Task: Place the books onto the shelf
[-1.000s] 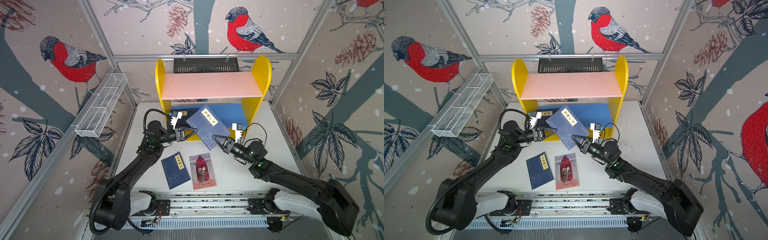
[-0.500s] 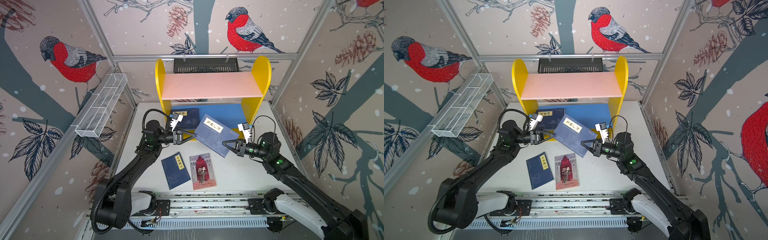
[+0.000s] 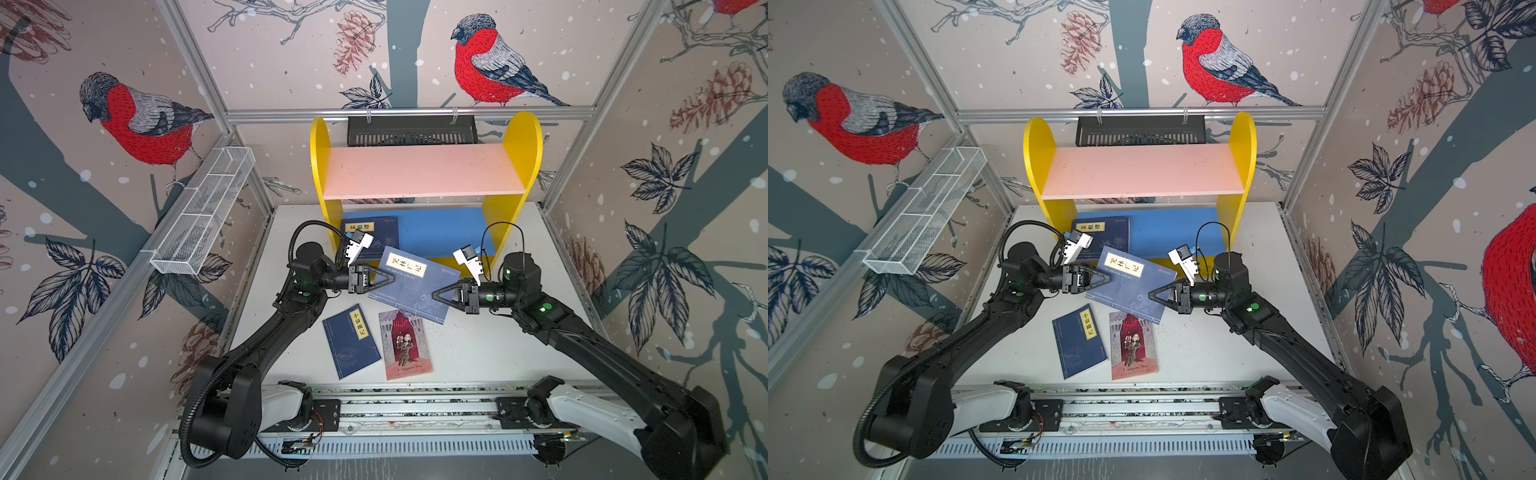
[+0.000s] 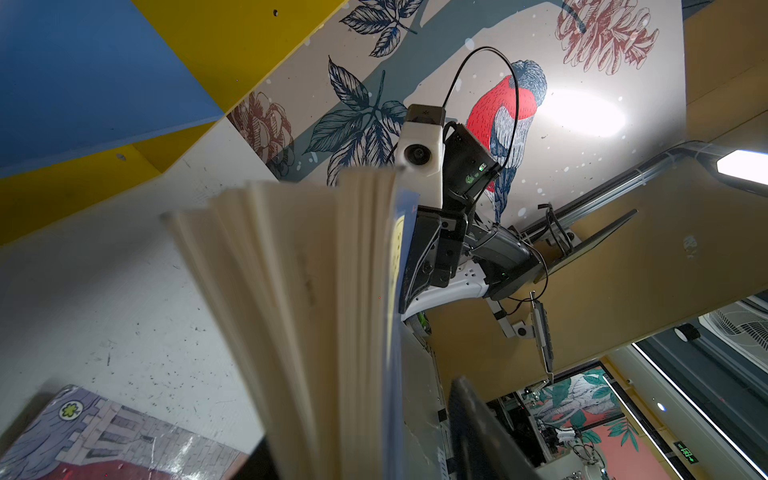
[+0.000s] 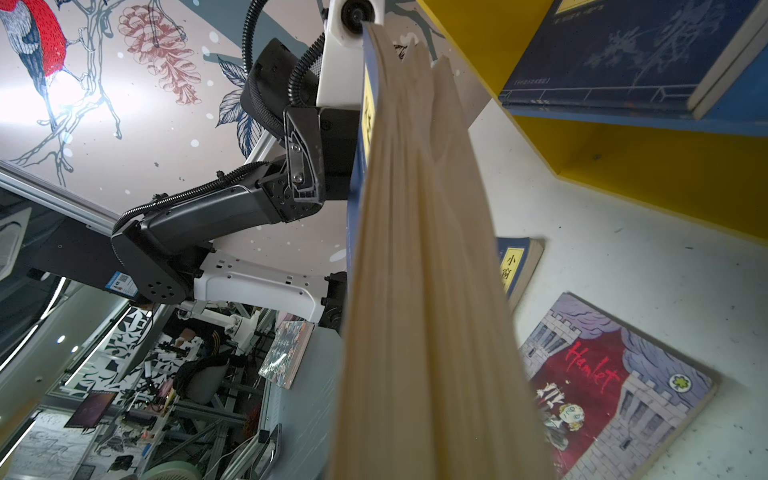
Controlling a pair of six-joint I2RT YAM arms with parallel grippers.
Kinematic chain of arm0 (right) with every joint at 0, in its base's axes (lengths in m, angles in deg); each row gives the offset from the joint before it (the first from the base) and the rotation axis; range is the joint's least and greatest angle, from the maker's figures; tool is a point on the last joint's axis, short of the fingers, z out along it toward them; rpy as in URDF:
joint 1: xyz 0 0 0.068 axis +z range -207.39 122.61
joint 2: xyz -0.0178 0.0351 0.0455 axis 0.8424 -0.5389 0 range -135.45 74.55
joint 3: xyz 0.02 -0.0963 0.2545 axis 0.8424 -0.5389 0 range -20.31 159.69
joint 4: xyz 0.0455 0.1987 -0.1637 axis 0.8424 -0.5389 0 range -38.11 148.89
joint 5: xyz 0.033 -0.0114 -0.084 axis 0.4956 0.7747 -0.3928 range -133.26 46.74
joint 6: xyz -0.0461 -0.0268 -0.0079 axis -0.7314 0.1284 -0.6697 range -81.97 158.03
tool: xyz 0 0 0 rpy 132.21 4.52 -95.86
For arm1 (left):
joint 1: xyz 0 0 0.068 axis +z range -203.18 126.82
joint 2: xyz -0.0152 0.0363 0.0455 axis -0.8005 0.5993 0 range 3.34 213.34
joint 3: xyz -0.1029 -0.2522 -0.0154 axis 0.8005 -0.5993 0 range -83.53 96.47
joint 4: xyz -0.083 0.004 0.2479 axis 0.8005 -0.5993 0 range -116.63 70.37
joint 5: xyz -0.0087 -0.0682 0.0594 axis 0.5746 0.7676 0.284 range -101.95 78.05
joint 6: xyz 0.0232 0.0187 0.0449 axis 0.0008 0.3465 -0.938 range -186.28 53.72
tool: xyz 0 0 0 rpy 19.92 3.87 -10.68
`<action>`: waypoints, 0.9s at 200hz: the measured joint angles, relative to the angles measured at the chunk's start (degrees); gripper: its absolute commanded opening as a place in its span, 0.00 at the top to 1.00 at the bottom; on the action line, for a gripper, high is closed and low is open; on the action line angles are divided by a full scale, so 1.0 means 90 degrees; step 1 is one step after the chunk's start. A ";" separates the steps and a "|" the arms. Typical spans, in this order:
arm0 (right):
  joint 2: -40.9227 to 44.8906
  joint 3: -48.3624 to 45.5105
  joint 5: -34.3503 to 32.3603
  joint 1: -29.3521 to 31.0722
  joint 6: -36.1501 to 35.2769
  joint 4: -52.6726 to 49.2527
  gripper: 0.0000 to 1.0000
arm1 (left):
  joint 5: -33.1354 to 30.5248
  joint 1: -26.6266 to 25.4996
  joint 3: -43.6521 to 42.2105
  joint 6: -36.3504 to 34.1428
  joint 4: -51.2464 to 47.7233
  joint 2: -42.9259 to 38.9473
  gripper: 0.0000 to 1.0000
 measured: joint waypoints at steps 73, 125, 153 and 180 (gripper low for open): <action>-0.0532 0.0231 -0.0049 -0.0126 -0.0177 0.0153 0.47 | -0.0532 0.0005 -0.0032 -0.0333 -0.0469 -0.0080 1.00; -0.0102 -0.0746 -0.0214 -0.0274 0.0610 0.1418 0.41 | -0.0913 0.0272 -0.0107 0.0107 -0.0255 -0.0148 1.00; 0.0027 -0.1251 -0.0488 -0.0124 0.1197 0.2259 0.46 | -0.1061 0.0328 -0.0158 0.0437 -0.0010 -0.0148 1.00; 0.0022 -0.1579 -0.0867 0.0155 0.1549 0.3007 0.51 | -0.1192 0.0401 -0.0206 0.0578 0.0121 -0.0163 1.00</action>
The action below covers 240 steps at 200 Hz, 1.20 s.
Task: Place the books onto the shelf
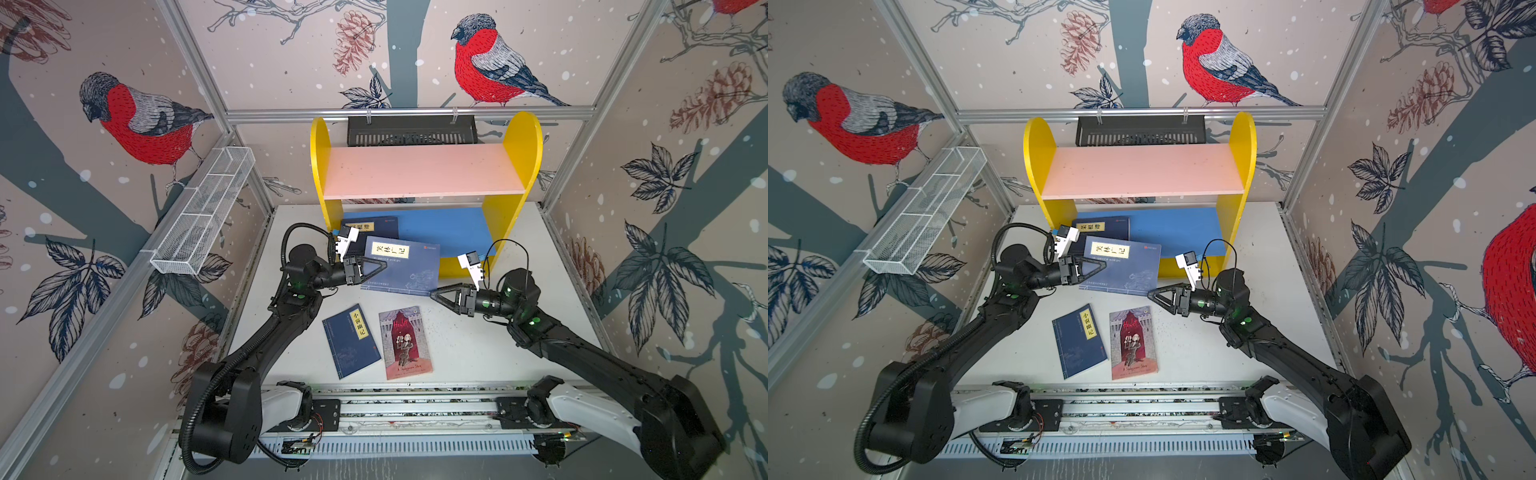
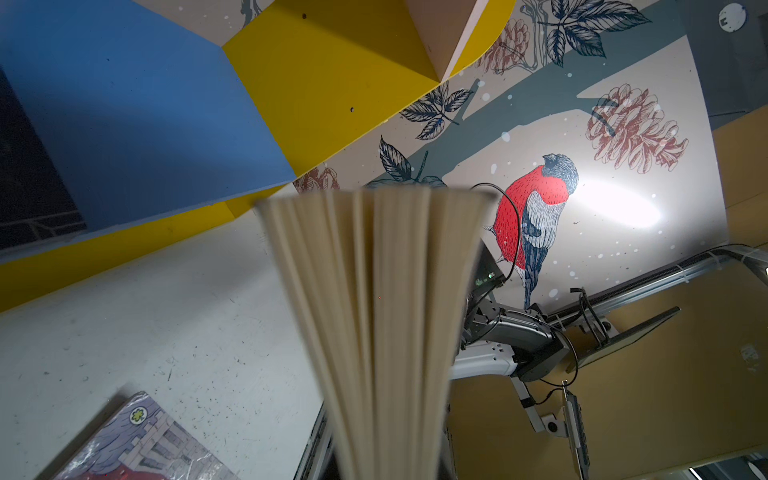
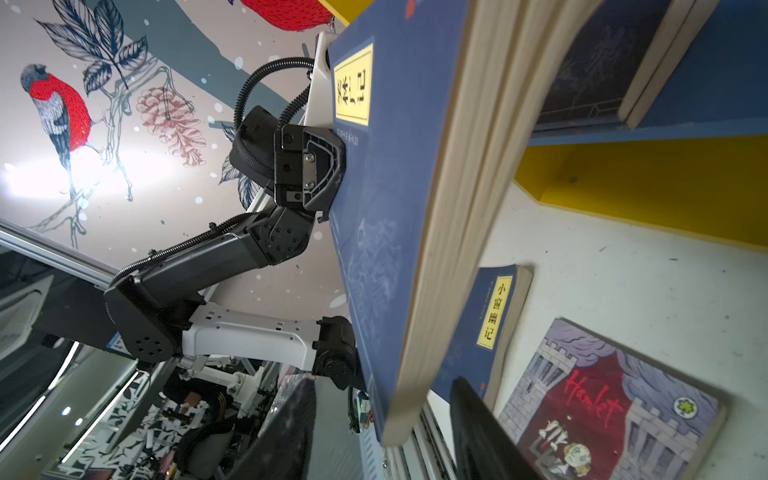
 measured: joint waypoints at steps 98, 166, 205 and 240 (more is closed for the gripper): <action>-0.0537 -0.0508 -0.1168 0.0542 0.0811 0.1967 0.68 | -0.0165 0.0046 -0.0153 0.0243 0.0175 -0.0063 1.00; -0.0661 -0.0512 -0.1477 0.0561 0.0959 0.2344 0.84 | -0.0192 0.0051 -0.0158 0.0245 0.0182 -0.0078 1.00; -0.0903 -0.0396 -0.1484 0.0561 0.1098 0.2535 0.98 | -0.0321 0.0068 -0.0160 0.0194 0.0160 -0.0090 0.87; -0.0991 -0.0107 -0.1362 0.0333 0.1056 0.2336 0.99 | -0.0495 0.0049 0.0328 -0.0801 -0.0952 -0.0153 0.42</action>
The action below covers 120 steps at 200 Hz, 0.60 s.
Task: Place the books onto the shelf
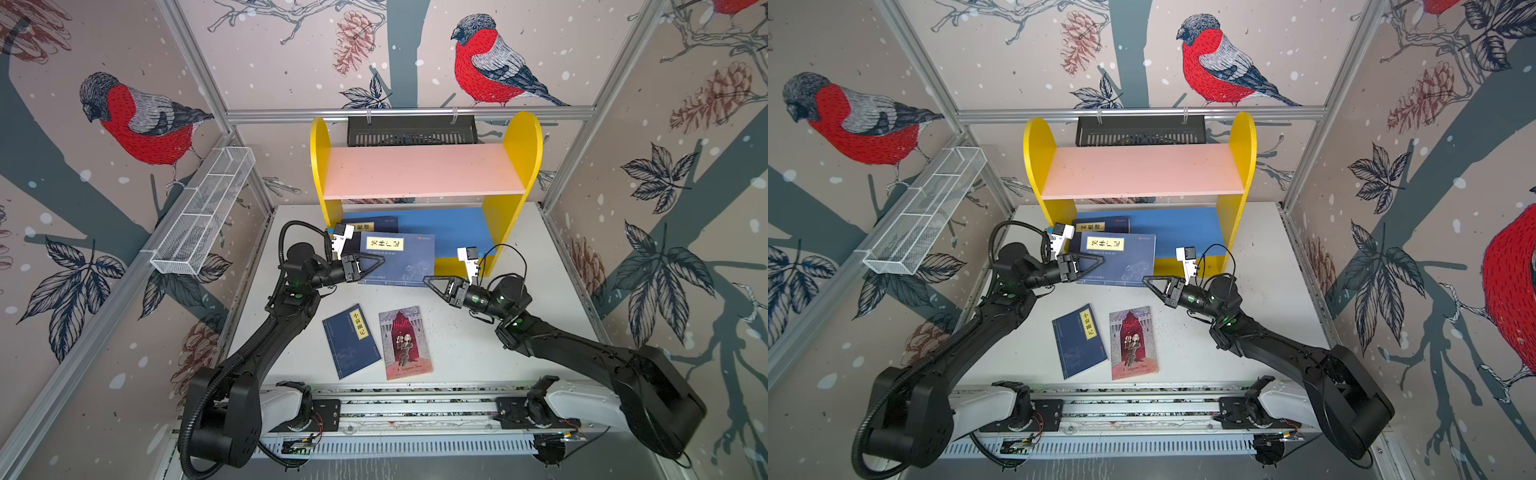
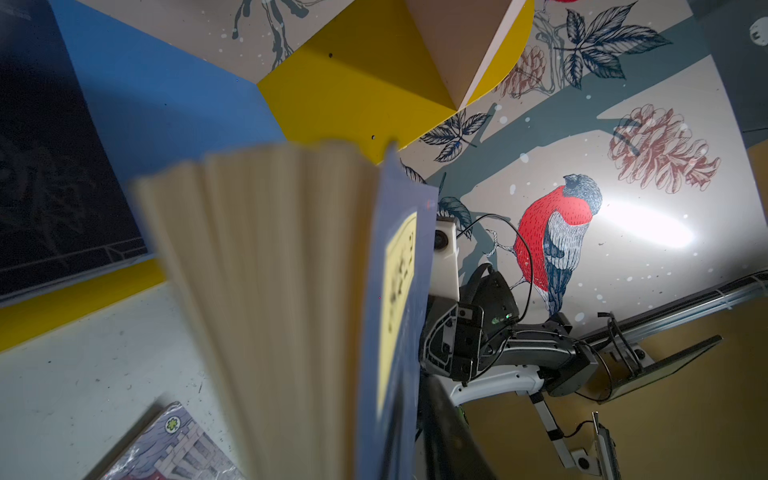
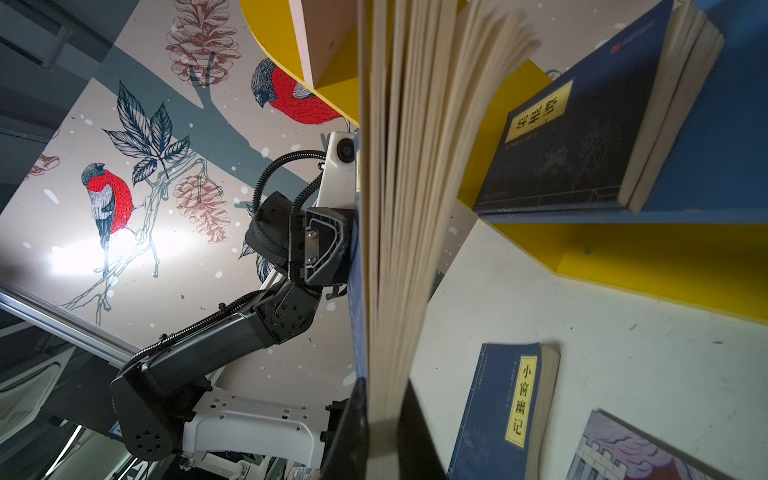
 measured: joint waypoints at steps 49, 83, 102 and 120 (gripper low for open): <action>-0.0019 0.0321 0.0291 -0.0777 -0.0175 -0.0714 0.99 | -0.0877 0.0002 0.0954 -0.2205 -0.2472 -0.0102 0.37; -0.0134 0.0653 0.0508 -0.1141 -0.0442 -0.1358 0.99 | -0.1564 -0.0022 0.1387 -0.3385 -0.3560 -0.0163 0.38; -0.0267 0.0794 0.0641 -0.1348 -0.0498 -0.1610 0.99 | -0.1921 -0.0117 0.1583 -0.3951 -0.3976 -0.0192 0.40; -0.0542 0.0969 0.0775 -0.1464 -0.0568 -0.1705 0.99 | -0.2110 -0.0277 0.1685 -0.4408 -0.4248 -0.0243 0.41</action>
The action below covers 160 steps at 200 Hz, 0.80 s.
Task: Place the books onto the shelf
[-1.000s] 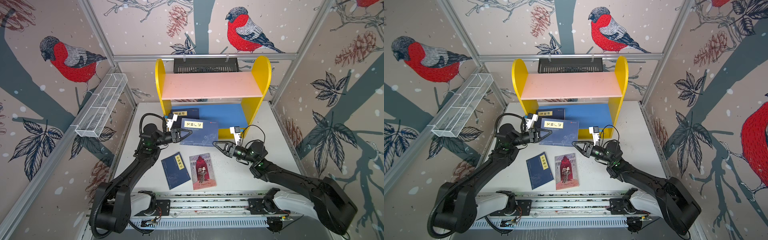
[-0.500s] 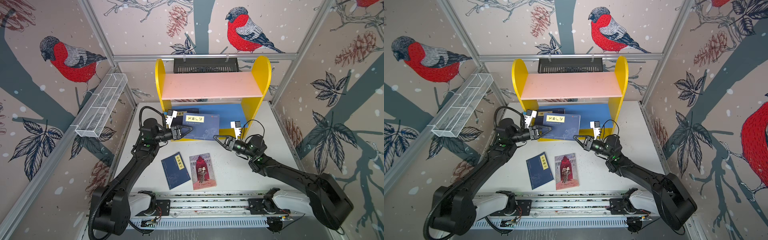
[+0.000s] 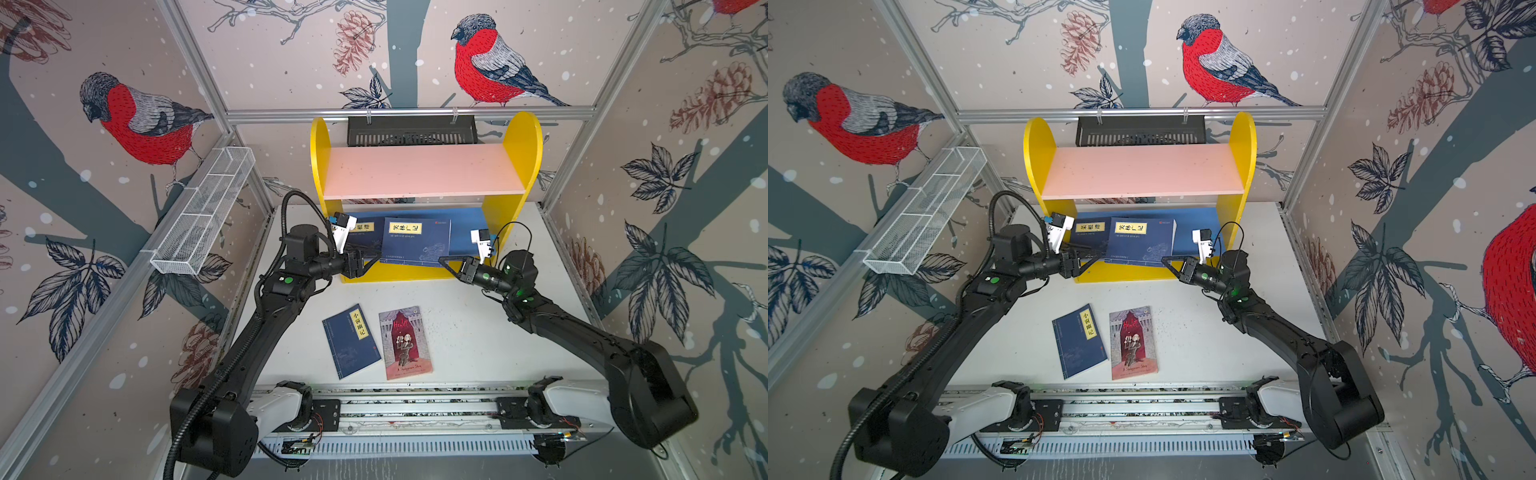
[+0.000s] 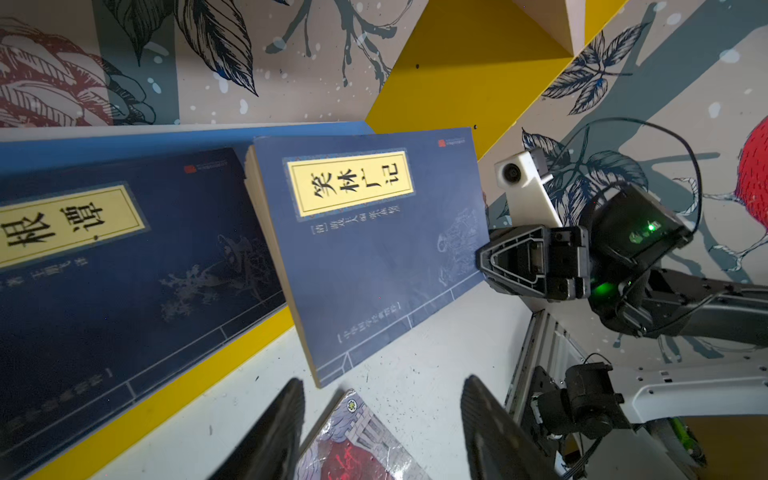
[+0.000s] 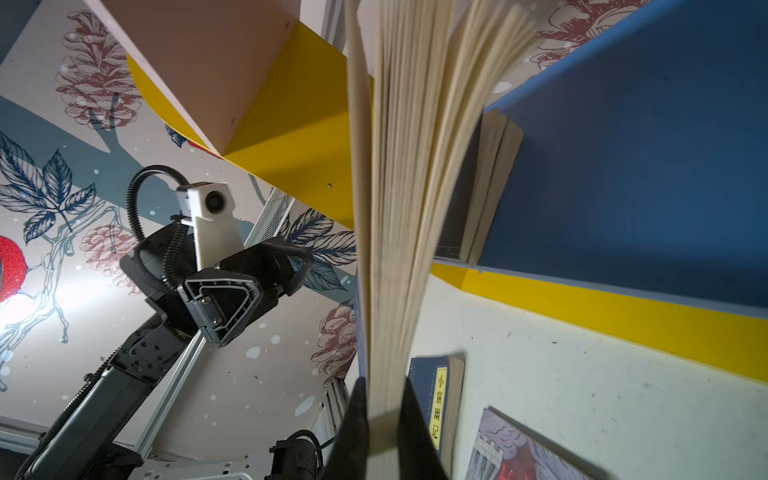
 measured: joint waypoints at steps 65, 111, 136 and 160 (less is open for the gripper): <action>-0.1129 0.0925 0.0338 0.0104 -0.0029 -0.0158 0.99 | -0.0257 -0.0265 0.0398 -0.1421 -0.0746 -0.0393 0.41; -0.2188 0.1819 0.0384 0.0420 0.0175 -0.0017 0.99 | -0.1178 -0.0262 0.0488 -0.1647 -0.1076 -0.0605 0.41; -0.2795 0.2414 0.0423 0.0600 0.0357 0.0049 0.99 | -0.1343 -0.0262 0.0459 -0.1559 -0.1146 -0.0658 0.42; -0.3230 0.2839 0.0427 0.0726 0.0495 0.0058 0.98 | -0.1367 -0.0262 0.0345 -0.1452 -0.1154 -0.0695 0.42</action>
